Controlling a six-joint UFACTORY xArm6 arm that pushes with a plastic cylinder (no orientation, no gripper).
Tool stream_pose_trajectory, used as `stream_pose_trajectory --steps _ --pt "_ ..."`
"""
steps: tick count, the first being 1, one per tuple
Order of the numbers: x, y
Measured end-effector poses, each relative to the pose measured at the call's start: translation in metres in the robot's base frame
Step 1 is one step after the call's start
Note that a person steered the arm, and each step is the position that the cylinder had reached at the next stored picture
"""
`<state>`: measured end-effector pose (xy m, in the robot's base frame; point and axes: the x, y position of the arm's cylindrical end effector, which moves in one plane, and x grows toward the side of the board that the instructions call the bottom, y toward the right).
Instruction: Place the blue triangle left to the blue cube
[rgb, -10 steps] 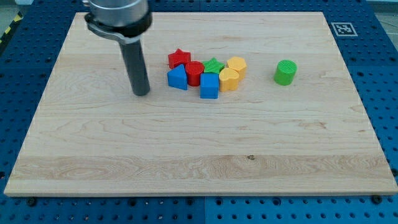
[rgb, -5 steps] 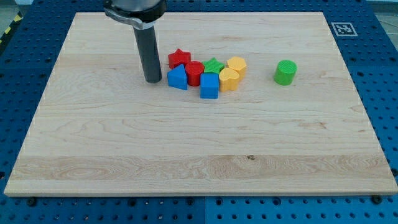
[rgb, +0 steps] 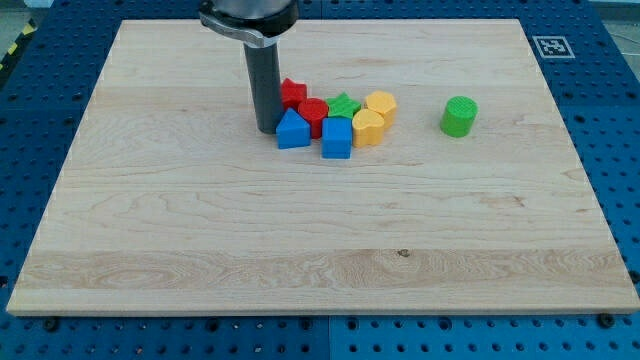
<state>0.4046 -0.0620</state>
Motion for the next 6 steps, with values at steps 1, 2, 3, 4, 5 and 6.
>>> stream_pose_trajectory --steps 1,2,3,4,5,6 --pt "0.005 0.008" --pt "0.007 0.011" --pt "0.009 0.011" --pt "0.01 0.011" --pt "-0.008 -0.015" --pt "-0.031 -0.066"
